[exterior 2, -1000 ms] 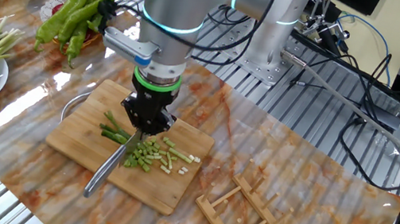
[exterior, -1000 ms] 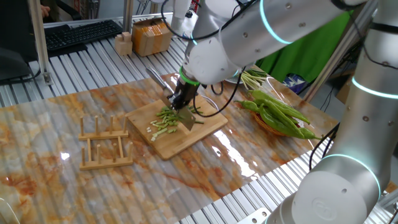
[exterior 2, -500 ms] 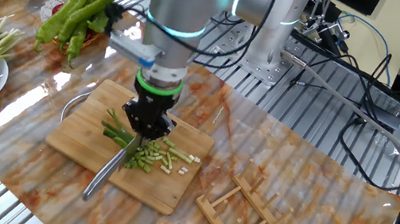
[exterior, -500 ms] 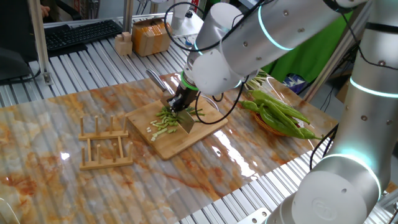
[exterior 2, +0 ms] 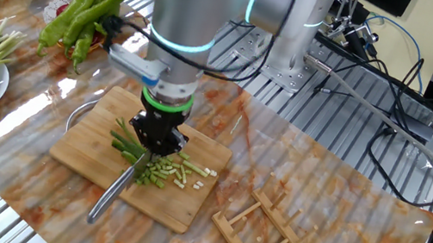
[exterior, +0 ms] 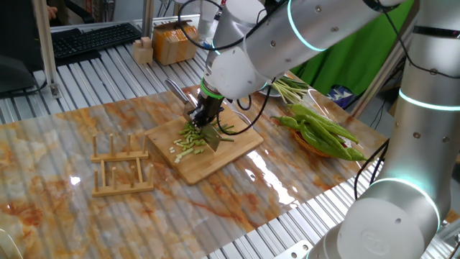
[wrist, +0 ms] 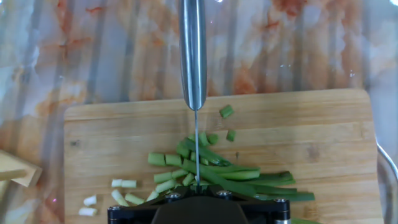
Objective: Chop the green garlic
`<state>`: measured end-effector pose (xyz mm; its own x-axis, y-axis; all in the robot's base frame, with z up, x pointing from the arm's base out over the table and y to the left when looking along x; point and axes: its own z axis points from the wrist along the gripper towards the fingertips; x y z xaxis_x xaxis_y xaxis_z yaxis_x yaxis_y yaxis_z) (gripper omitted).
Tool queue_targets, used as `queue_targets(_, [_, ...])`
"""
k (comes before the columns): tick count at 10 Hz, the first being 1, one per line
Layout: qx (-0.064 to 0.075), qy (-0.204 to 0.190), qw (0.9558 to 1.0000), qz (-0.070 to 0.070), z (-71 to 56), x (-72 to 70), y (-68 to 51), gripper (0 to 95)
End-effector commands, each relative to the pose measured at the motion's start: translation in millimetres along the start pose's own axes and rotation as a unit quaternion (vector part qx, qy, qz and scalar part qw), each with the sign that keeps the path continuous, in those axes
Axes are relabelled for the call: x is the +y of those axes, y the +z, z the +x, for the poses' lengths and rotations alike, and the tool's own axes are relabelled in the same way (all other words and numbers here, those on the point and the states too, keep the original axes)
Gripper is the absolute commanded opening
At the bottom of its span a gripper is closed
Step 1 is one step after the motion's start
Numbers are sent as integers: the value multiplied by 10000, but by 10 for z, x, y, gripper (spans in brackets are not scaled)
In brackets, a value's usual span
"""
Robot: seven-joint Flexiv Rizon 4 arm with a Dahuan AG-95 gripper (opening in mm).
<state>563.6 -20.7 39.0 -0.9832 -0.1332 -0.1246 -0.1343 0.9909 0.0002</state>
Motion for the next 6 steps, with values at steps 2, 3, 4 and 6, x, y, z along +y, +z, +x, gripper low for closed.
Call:
queue_targets(2, [55, 6, 10000, 25, 0, 7, -160, 0])
queue_targets(3, [53, 22, 10000, 25, -1, 7, -166, 0])
queue_targets(4, [58, 26, 10000, 36, -5, 4, -187, 0])
queue_targets(6, [48, 32, 10000, 21, 0, 5, -181, 0])
